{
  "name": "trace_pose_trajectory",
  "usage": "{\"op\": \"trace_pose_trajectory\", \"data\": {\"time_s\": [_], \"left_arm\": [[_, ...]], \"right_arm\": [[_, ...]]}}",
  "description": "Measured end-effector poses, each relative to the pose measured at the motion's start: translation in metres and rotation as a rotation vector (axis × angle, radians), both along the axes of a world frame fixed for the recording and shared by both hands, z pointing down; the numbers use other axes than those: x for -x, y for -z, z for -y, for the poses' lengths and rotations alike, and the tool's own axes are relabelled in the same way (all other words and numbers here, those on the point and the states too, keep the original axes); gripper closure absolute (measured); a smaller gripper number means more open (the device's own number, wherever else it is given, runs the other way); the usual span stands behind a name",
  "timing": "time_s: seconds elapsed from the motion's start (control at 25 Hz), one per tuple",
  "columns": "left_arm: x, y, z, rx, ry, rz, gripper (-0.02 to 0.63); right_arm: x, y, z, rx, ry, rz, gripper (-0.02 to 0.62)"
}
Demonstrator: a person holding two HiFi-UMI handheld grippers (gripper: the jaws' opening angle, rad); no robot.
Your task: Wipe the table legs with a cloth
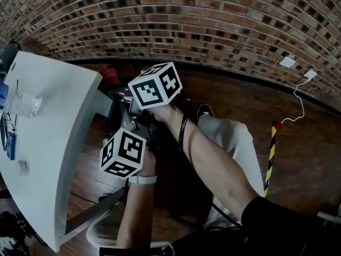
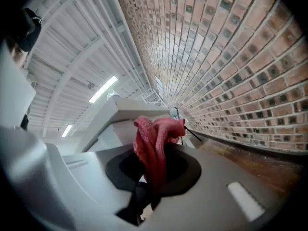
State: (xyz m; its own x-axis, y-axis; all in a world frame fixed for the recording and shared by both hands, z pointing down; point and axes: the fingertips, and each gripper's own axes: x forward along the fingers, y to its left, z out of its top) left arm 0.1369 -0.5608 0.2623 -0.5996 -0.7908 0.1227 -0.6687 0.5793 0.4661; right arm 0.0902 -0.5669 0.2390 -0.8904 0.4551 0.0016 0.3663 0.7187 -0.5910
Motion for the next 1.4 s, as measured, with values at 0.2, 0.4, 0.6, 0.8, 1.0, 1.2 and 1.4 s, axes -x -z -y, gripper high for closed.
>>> {"op": "trace_pose_trajectory", "data": {"time_s": [0.2, 0.4, 0.6, 0.8, 1.0, 1.2, 1.4], "left_arm": [[-0.019, 0.011, -0.003, -0.001, -0.093, 0.032, 0.606], [-0.036, 0.011, -0.015, 0.025, -0.152, 0.047, 0.606], [-0.047, 0.0, -0.04, 0.087, -0.188, 0.021, 0.606], [-0.048, 0.009, -0.056, 0.094, -0.236, 0.056, 0.606], [-0.048, 0.023, -0.089, 0.104, -0.245, 0.109, 0.606], [-0.057, 0.023, -0.145, 0.134, -0.286, 0.107, 0.606], [-0.073, 0.025, -0.215, 0.151, -0.327, 0.103, 0.606]], "right_arm": [[-0.02, 0.014, 0.003, 0.026, -0.091, 0.045, 0.548], [-0.037, 0.014, -0.004, -0.049, -0.161, 0.031, 0.548], [-0.049, 0.012, -0.016, -0.222, -0.285, -0.003, 0.546], [-0.055, 0.028, -0.031, -0.277, -0.352, 0.038, 0.546], [-0.057, 0.041, -0.066, -0.319, -0.339, 0.059, 0.546], [-0.058, 0.045, -0.117, -0.389, -0.383, 0.025, 0.546], [-0.067, 0.047, -0.181, -0.411, -0.416, 0.002, 0.545]]}}
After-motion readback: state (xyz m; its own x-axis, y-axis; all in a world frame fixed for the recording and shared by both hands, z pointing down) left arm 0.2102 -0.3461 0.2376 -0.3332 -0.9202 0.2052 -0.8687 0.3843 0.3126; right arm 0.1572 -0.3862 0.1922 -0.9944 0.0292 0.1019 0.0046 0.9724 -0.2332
